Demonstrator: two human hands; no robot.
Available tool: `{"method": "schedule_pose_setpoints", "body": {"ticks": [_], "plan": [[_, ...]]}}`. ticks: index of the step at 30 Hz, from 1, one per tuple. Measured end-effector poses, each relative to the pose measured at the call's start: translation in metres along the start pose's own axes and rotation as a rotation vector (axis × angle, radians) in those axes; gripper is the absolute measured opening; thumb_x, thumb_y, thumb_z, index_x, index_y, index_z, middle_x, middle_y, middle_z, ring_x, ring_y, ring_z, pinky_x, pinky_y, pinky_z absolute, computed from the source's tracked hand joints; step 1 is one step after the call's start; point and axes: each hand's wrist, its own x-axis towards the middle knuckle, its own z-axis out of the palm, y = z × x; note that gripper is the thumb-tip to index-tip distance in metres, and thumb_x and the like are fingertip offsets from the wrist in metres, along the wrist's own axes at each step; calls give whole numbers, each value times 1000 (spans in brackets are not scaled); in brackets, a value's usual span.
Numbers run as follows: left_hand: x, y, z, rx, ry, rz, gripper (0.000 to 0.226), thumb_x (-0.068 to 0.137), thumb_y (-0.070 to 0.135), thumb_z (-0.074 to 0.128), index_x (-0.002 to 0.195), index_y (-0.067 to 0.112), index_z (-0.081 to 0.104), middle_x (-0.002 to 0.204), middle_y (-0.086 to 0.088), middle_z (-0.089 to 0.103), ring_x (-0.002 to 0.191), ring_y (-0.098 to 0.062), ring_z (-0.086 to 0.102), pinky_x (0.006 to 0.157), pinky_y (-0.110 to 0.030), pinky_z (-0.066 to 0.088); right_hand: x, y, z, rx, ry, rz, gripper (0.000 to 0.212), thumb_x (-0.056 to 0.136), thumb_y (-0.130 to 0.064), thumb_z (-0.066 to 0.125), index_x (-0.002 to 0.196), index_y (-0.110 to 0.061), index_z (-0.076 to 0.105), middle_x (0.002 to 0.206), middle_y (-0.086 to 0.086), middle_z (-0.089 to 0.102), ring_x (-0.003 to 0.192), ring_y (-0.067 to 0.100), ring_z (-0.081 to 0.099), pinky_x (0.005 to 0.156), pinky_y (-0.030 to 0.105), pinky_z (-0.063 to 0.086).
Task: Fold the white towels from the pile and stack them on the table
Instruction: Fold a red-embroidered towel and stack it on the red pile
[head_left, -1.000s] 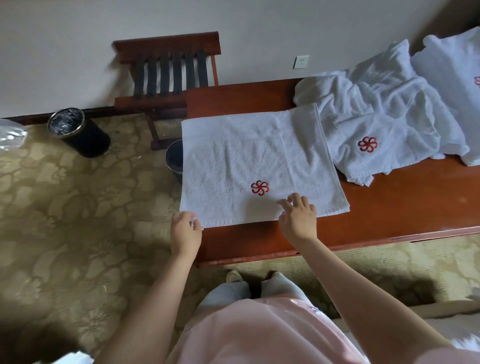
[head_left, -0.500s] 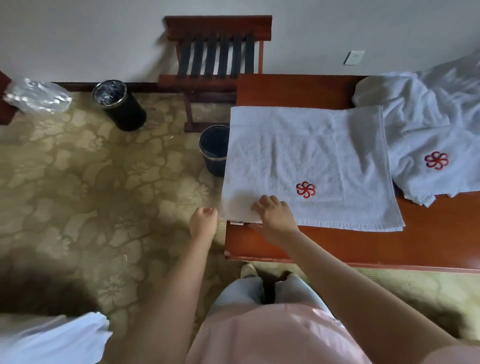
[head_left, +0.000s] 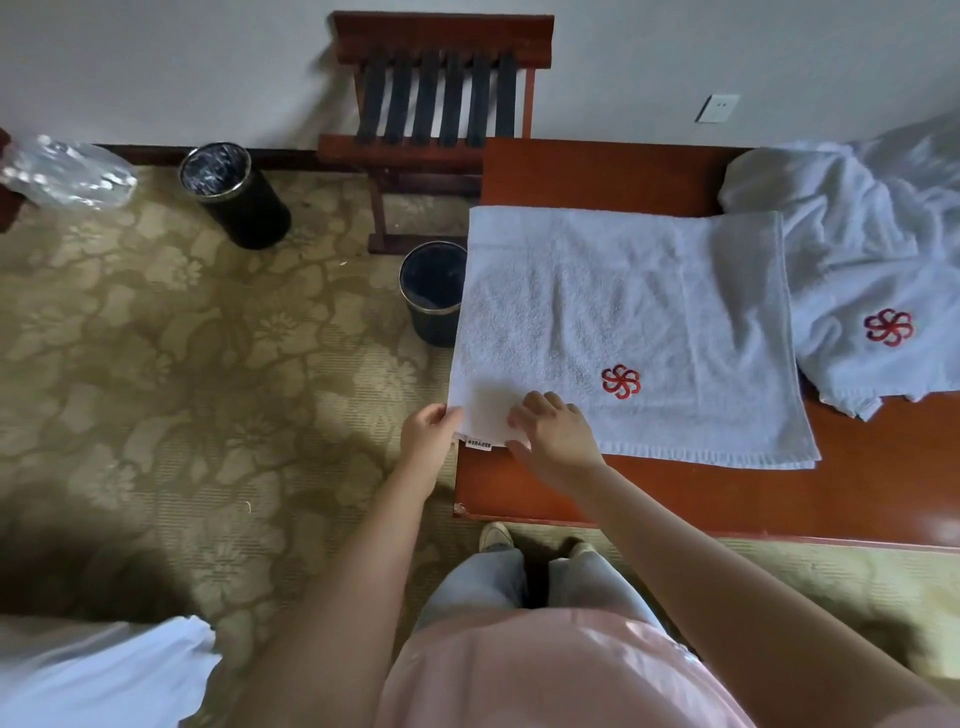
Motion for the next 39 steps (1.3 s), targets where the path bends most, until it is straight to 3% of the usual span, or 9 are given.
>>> {"method": "schedule_pose_setpoints", "body": {"ticks": [4,8,12,16,22,25,28,34,39], "plan": [[6,6,-4,88,-83,-32,22,87,30,60,70,16,59,71,-3,57,71,-18,49,69,-33,42,3,-4,0,-41,4,0,34,91,-38,55,117,-16,54,118,5,49,107,26,46,87,37,39],[10,11,-5,238,-71,37,31,82,24,67,56,15,53,55,3,57,53,-14,50,52,-20,38,5,-8,-2,-118,17,-50,28,87,-21,52,113,-10,56,112,9,52,97,28,49,77,36,39],[8,9,-2,263,-17,43,22,78,19,71,66,4,60,61,-6,59,57,-18,50,57,-27,36,3,-8,-5,-129,49,-89,30,70,-2,61,100,-3,63,93,15,60,79,33,55,63,36,38],[4,9,1,366,22,101,30,75,19,71,60,11,46,56,-4,44,53,-16,36,51,-26,25,1,-6,-9,-180,124,-155,38,49,2,77,85,-5,68,74,10,59,58,28,55,47,30,41],[0,10,0,437,42,199,43,79,21,68,53,14,35,51,1,31,51,-15,27,49,-27,16,-5,9,-9,-299,-62,-136,66,68,2,66,129,-11,44,120,10,45,99,28,47,69,34,38],[-4,10,-1,486,35,244,45,79,17,68,55,16,30,53,3,27,52,-13,22,50,-27,13,-13,13,-19,-281,40,-168,57,44,9,77,96,-8,64,88,9,57,71,25,55,48,27,38],[-5,10,0,507,37,279,46,77,16,70,56,16,30,55,2,26,54,-14,21,53,-29,12,-22,20,-24,-264,156,-243,42,33,12,77,68,-8,65,66,7,54,53,22,51,37,23,37],[-4,7,3,483,100,242,23,74,21,77,73,14,55,67,8,50,63,-8,45,52,-18,32,-24,22,-19,-227,176,-227,39,31,11,78,62,-6,62,65,8,53,52,24,50,38,23,36],[-1,7,4,472,88,200,32,70,27,83,84,13,57,75,9,54,69,-7,50,55,-17,36,-26,26,-17,-159,222,-186,39,33,13,75,62,-6,56,66,9,51,52,23,46,42,23,29]]}}
